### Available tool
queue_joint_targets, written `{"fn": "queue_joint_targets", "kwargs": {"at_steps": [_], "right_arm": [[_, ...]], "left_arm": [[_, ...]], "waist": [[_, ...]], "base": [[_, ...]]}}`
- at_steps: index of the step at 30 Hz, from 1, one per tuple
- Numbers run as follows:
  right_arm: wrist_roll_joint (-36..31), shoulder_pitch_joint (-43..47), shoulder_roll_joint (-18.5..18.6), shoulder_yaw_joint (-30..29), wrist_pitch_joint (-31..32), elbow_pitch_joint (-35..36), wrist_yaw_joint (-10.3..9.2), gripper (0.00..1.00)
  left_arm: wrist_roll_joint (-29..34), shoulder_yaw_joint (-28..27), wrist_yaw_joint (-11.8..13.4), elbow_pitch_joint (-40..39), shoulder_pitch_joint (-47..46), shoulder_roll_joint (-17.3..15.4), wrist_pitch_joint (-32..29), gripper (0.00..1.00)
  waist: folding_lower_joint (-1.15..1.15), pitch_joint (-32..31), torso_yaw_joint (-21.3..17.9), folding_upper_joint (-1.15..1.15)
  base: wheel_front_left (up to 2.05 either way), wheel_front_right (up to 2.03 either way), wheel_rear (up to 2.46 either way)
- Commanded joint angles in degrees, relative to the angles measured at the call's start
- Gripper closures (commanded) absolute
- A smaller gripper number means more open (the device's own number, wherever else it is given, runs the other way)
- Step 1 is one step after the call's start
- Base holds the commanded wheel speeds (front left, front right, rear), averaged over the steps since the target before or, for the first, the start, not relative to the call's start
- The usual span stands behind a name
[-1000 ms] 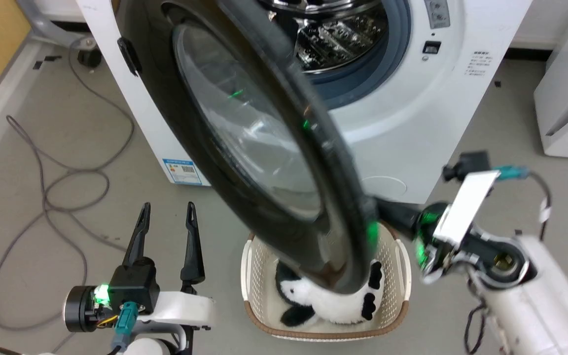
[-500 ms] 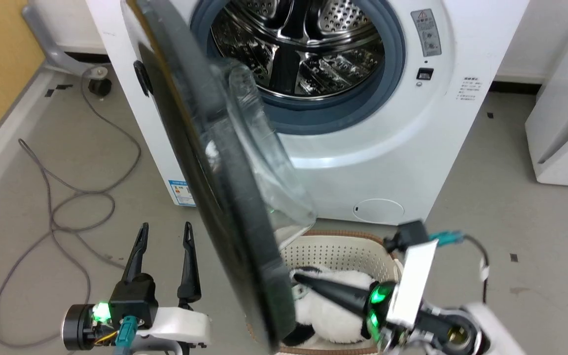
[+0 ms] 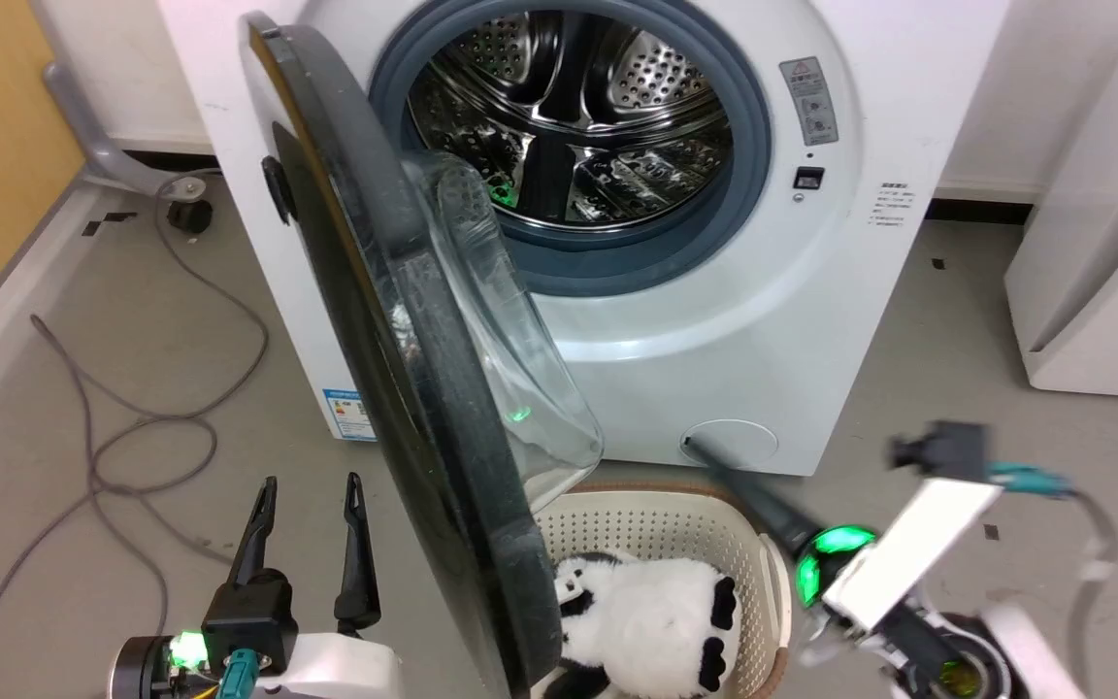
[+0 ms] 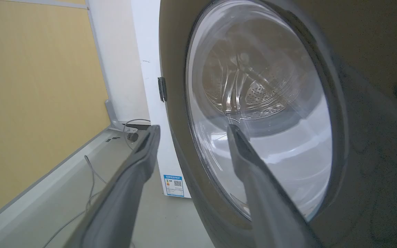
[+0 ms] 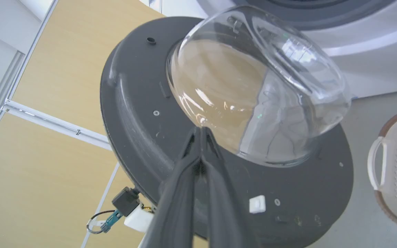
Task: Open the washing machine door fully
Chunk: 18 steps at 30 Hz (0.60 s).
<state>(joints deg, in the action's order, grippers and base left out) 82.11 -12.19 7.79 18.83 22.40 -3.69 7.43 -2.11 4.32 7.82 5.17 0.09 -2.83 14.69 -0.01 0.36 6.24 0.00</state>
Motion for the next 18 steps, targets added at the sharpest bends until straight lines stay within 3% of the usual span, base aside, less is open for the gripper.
{"fn": "queue_joint_targets", "kwargs": {"at_steps": [1,5,10,13,18], "right_arm": [[-3.15,0.87,1.07,-0.6,-4.08,1.31,0.06,1.0],[-15.03,1.21,4.99,-0.03,-18.4,2.35,0.06,1.0],[-24.86,2.27,7.78,-0.4,-34.47,-0.12,0.06,1.0],[-37.96,2.8,8.62,-4.87,-37.19,-3.41,0.06,1.0],[-60.15,5.54,1.91,-17.93,-37.37,1.3,0.06,1.0]], "left_arm": [[0.47,-0.27,-0.34,0.02,0.63,-0.05,0.3,0.0],[0.52,-0.49,-0.44,0.02,0.75,-0.05,0.3,0.0],[0.47,-0.77,-0.41,-0.02,1.16,-0.05,0.3,0.0],[0.5,-0.91,-0.36,-0.12,1.5,-0.05,0.3,0.0],[0.52,-1.13,-0.34,-0.33,1.7,-0.05,0.3,0.0]], "waist": [[0.01,-0.18,-0.22,0.0],[0.01,-0.64,-0.6,0.0],[0.01,-1.25,-1.15,0.0],[0.01,-1.53,-1.47,0.0],[0.01,-1.45,-1.88,0.0]], "base": [[0.0,0.0,0.0],[0.0,0.0,0.0],[0.0,0.0,0.0],[0.0,0.0,0.0],[0.0,0.0,0.0]]}}
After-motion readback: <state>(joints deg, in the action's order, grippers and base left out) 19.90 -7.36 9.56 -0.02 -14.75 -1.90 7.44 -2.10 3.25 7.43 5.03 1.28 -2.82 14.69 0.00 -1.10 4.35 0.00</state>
